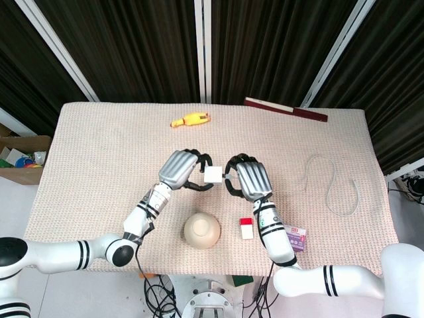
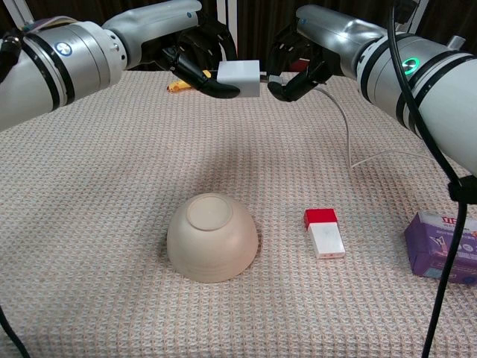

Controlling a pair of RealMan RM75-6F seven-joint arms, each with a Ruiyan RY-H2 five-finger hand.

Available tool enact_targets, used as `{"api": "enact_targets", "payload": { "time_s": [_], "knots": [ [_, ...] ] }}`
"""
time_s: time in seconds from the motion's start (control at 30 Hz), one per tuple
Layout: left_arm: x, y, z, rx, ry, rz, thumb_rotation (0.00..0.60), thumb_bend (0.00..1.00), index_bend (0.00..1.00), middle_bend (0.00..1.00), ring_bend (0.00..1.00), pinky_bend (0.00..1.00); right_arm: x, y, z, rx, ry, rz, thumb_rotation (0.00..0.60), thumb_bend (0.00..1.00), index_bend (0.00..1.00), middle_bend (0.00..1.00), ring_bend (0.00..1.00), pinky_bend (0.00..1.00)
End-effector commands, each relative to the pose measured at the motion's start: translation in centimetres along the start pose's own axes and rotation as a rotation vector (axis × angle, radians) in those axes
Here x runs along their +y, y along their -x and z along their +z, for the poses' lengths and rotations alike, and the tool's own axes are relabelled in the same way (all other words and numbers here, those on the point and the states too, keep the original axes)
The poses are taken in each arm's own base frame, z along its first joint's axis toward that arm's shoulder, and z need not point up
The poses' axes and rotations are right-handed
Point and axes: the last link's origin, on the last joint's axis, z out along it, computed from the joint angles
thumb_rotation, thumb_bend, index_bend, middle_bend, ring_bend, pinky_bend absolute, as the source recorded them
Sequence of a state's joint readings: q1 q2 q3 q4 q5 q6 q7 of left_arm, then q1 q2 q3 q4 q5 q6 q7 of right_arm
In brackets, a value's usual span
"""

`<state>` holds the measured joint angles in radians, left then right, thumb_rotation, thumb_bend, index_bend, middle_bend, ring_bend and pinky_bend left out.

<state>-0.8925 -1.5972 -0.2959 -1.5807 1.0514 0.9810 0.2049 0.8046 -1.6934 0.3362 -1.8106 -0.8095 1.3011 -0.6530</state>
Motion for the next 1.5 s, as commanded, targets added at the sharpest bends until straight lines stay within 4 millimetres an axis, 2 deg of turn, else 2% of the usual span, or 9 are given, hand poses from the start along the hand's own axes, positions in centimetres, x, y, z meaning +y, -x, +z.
{"api": "enact_targets", "payload": {
  "time_s": [0.03, 0.33, 0.7, 0.93, 1.03, 1.1, 1.2, 1.37, 1.5],
  "knots": [
    [-0.3, -0.1, 0.0, 0.002, -0.006, -0.007, 0.458, 0.35, 0.59, 0.54, 0.36, 0.4, 0.2, -0.1, -0.1, 0.001, 0.003, -0.006, 0.6, 0.44, 0.69, 0.37, 0.21, 0.32],
    [-4.1, 0.0, -0.3, -0.005, -0.09, 0.01, 0.449, 0.35, 0.59, 0.54, 0.36, 0.4, 2.4, -1.0, -0.2, 0.007, 0.051, -0.035, 0.6, 0.44, 0.69, 0.37, 0.21, 0.32],
    [-9.7, 3.0, 0.2, -0.046, -0.218, 0.187, 0.454, 0.37, 0.58, 0.52, 0.34, 0.35, 4.6, 0.7, 1.7, -0.059, 0.123, -0.022, 0.6, 0.44, 0.67, 0.36, 0.21, 0.32],
    [-10.4, 2.7, 0.1, -0.078, -0.211, 0.269, 0.59, 0.3, 0.3, 0.27, 0.17, 0.23, 4.7, 1.6, 2.8, -0.07, 0.149, -0.017, 0.6, 0.44, 0.64, 0.34, 0.2, 0.32],
    [-10.3, 2.2, -0.2, -0.057, -0.207, 0.275, 0.592, 0.29, 0.28, 0.25, 0.16, 0.23, 4.6, 2.3, 3.4, -0.089, 0.153, -0.013, 0.6, 0.44, 0.49, 0.3, 0.18, 0.29],
    [-10.3, 1.8, -0.6, -0.045, -0.205, 0.276, 0.591, 0.28, 0.28, 0.25, 0.16, 0.23, 4.5, 2.7, 3.8, -0.099, 0.158, -0.016, 0.6, 0.43, 0.28, 0.24, 0.14, 0.27],
    [-10.6, 1.0, -1.6, -0.023, -0.206, 0.295, 0.591, 0.27, 0.27, 0.25, 0.16, 0.22, 4.3, 2.4, 4.2, -0.101, 0.153, 0.008, 0.6, 0.43, 0.12, 0.18, 0.1, 0.24],
    [-12.2, -1.6, -4.8, 0.031, -0.247, 0.309, 0.592, 0.25, 0.27, 0.25, 0.16, 0.22, 5.4, -0.6, 3.6, -0.031, 0.147, -0.001, 0.6, 0.43, 0.05, 0.14, 0.06, 0.21],
    [-14.4, -4.3, -8.2, 0.08, -0.32, 0.347, 0.598, 0.23, 0.27, 0.25, 0.16, 0.22, 7.4, -3.9, 1.7, 0.031, 0.138, 0.0, 0.6, 0.43, 0.03, 0.14, 0.06, 0.2]
  ]
}}
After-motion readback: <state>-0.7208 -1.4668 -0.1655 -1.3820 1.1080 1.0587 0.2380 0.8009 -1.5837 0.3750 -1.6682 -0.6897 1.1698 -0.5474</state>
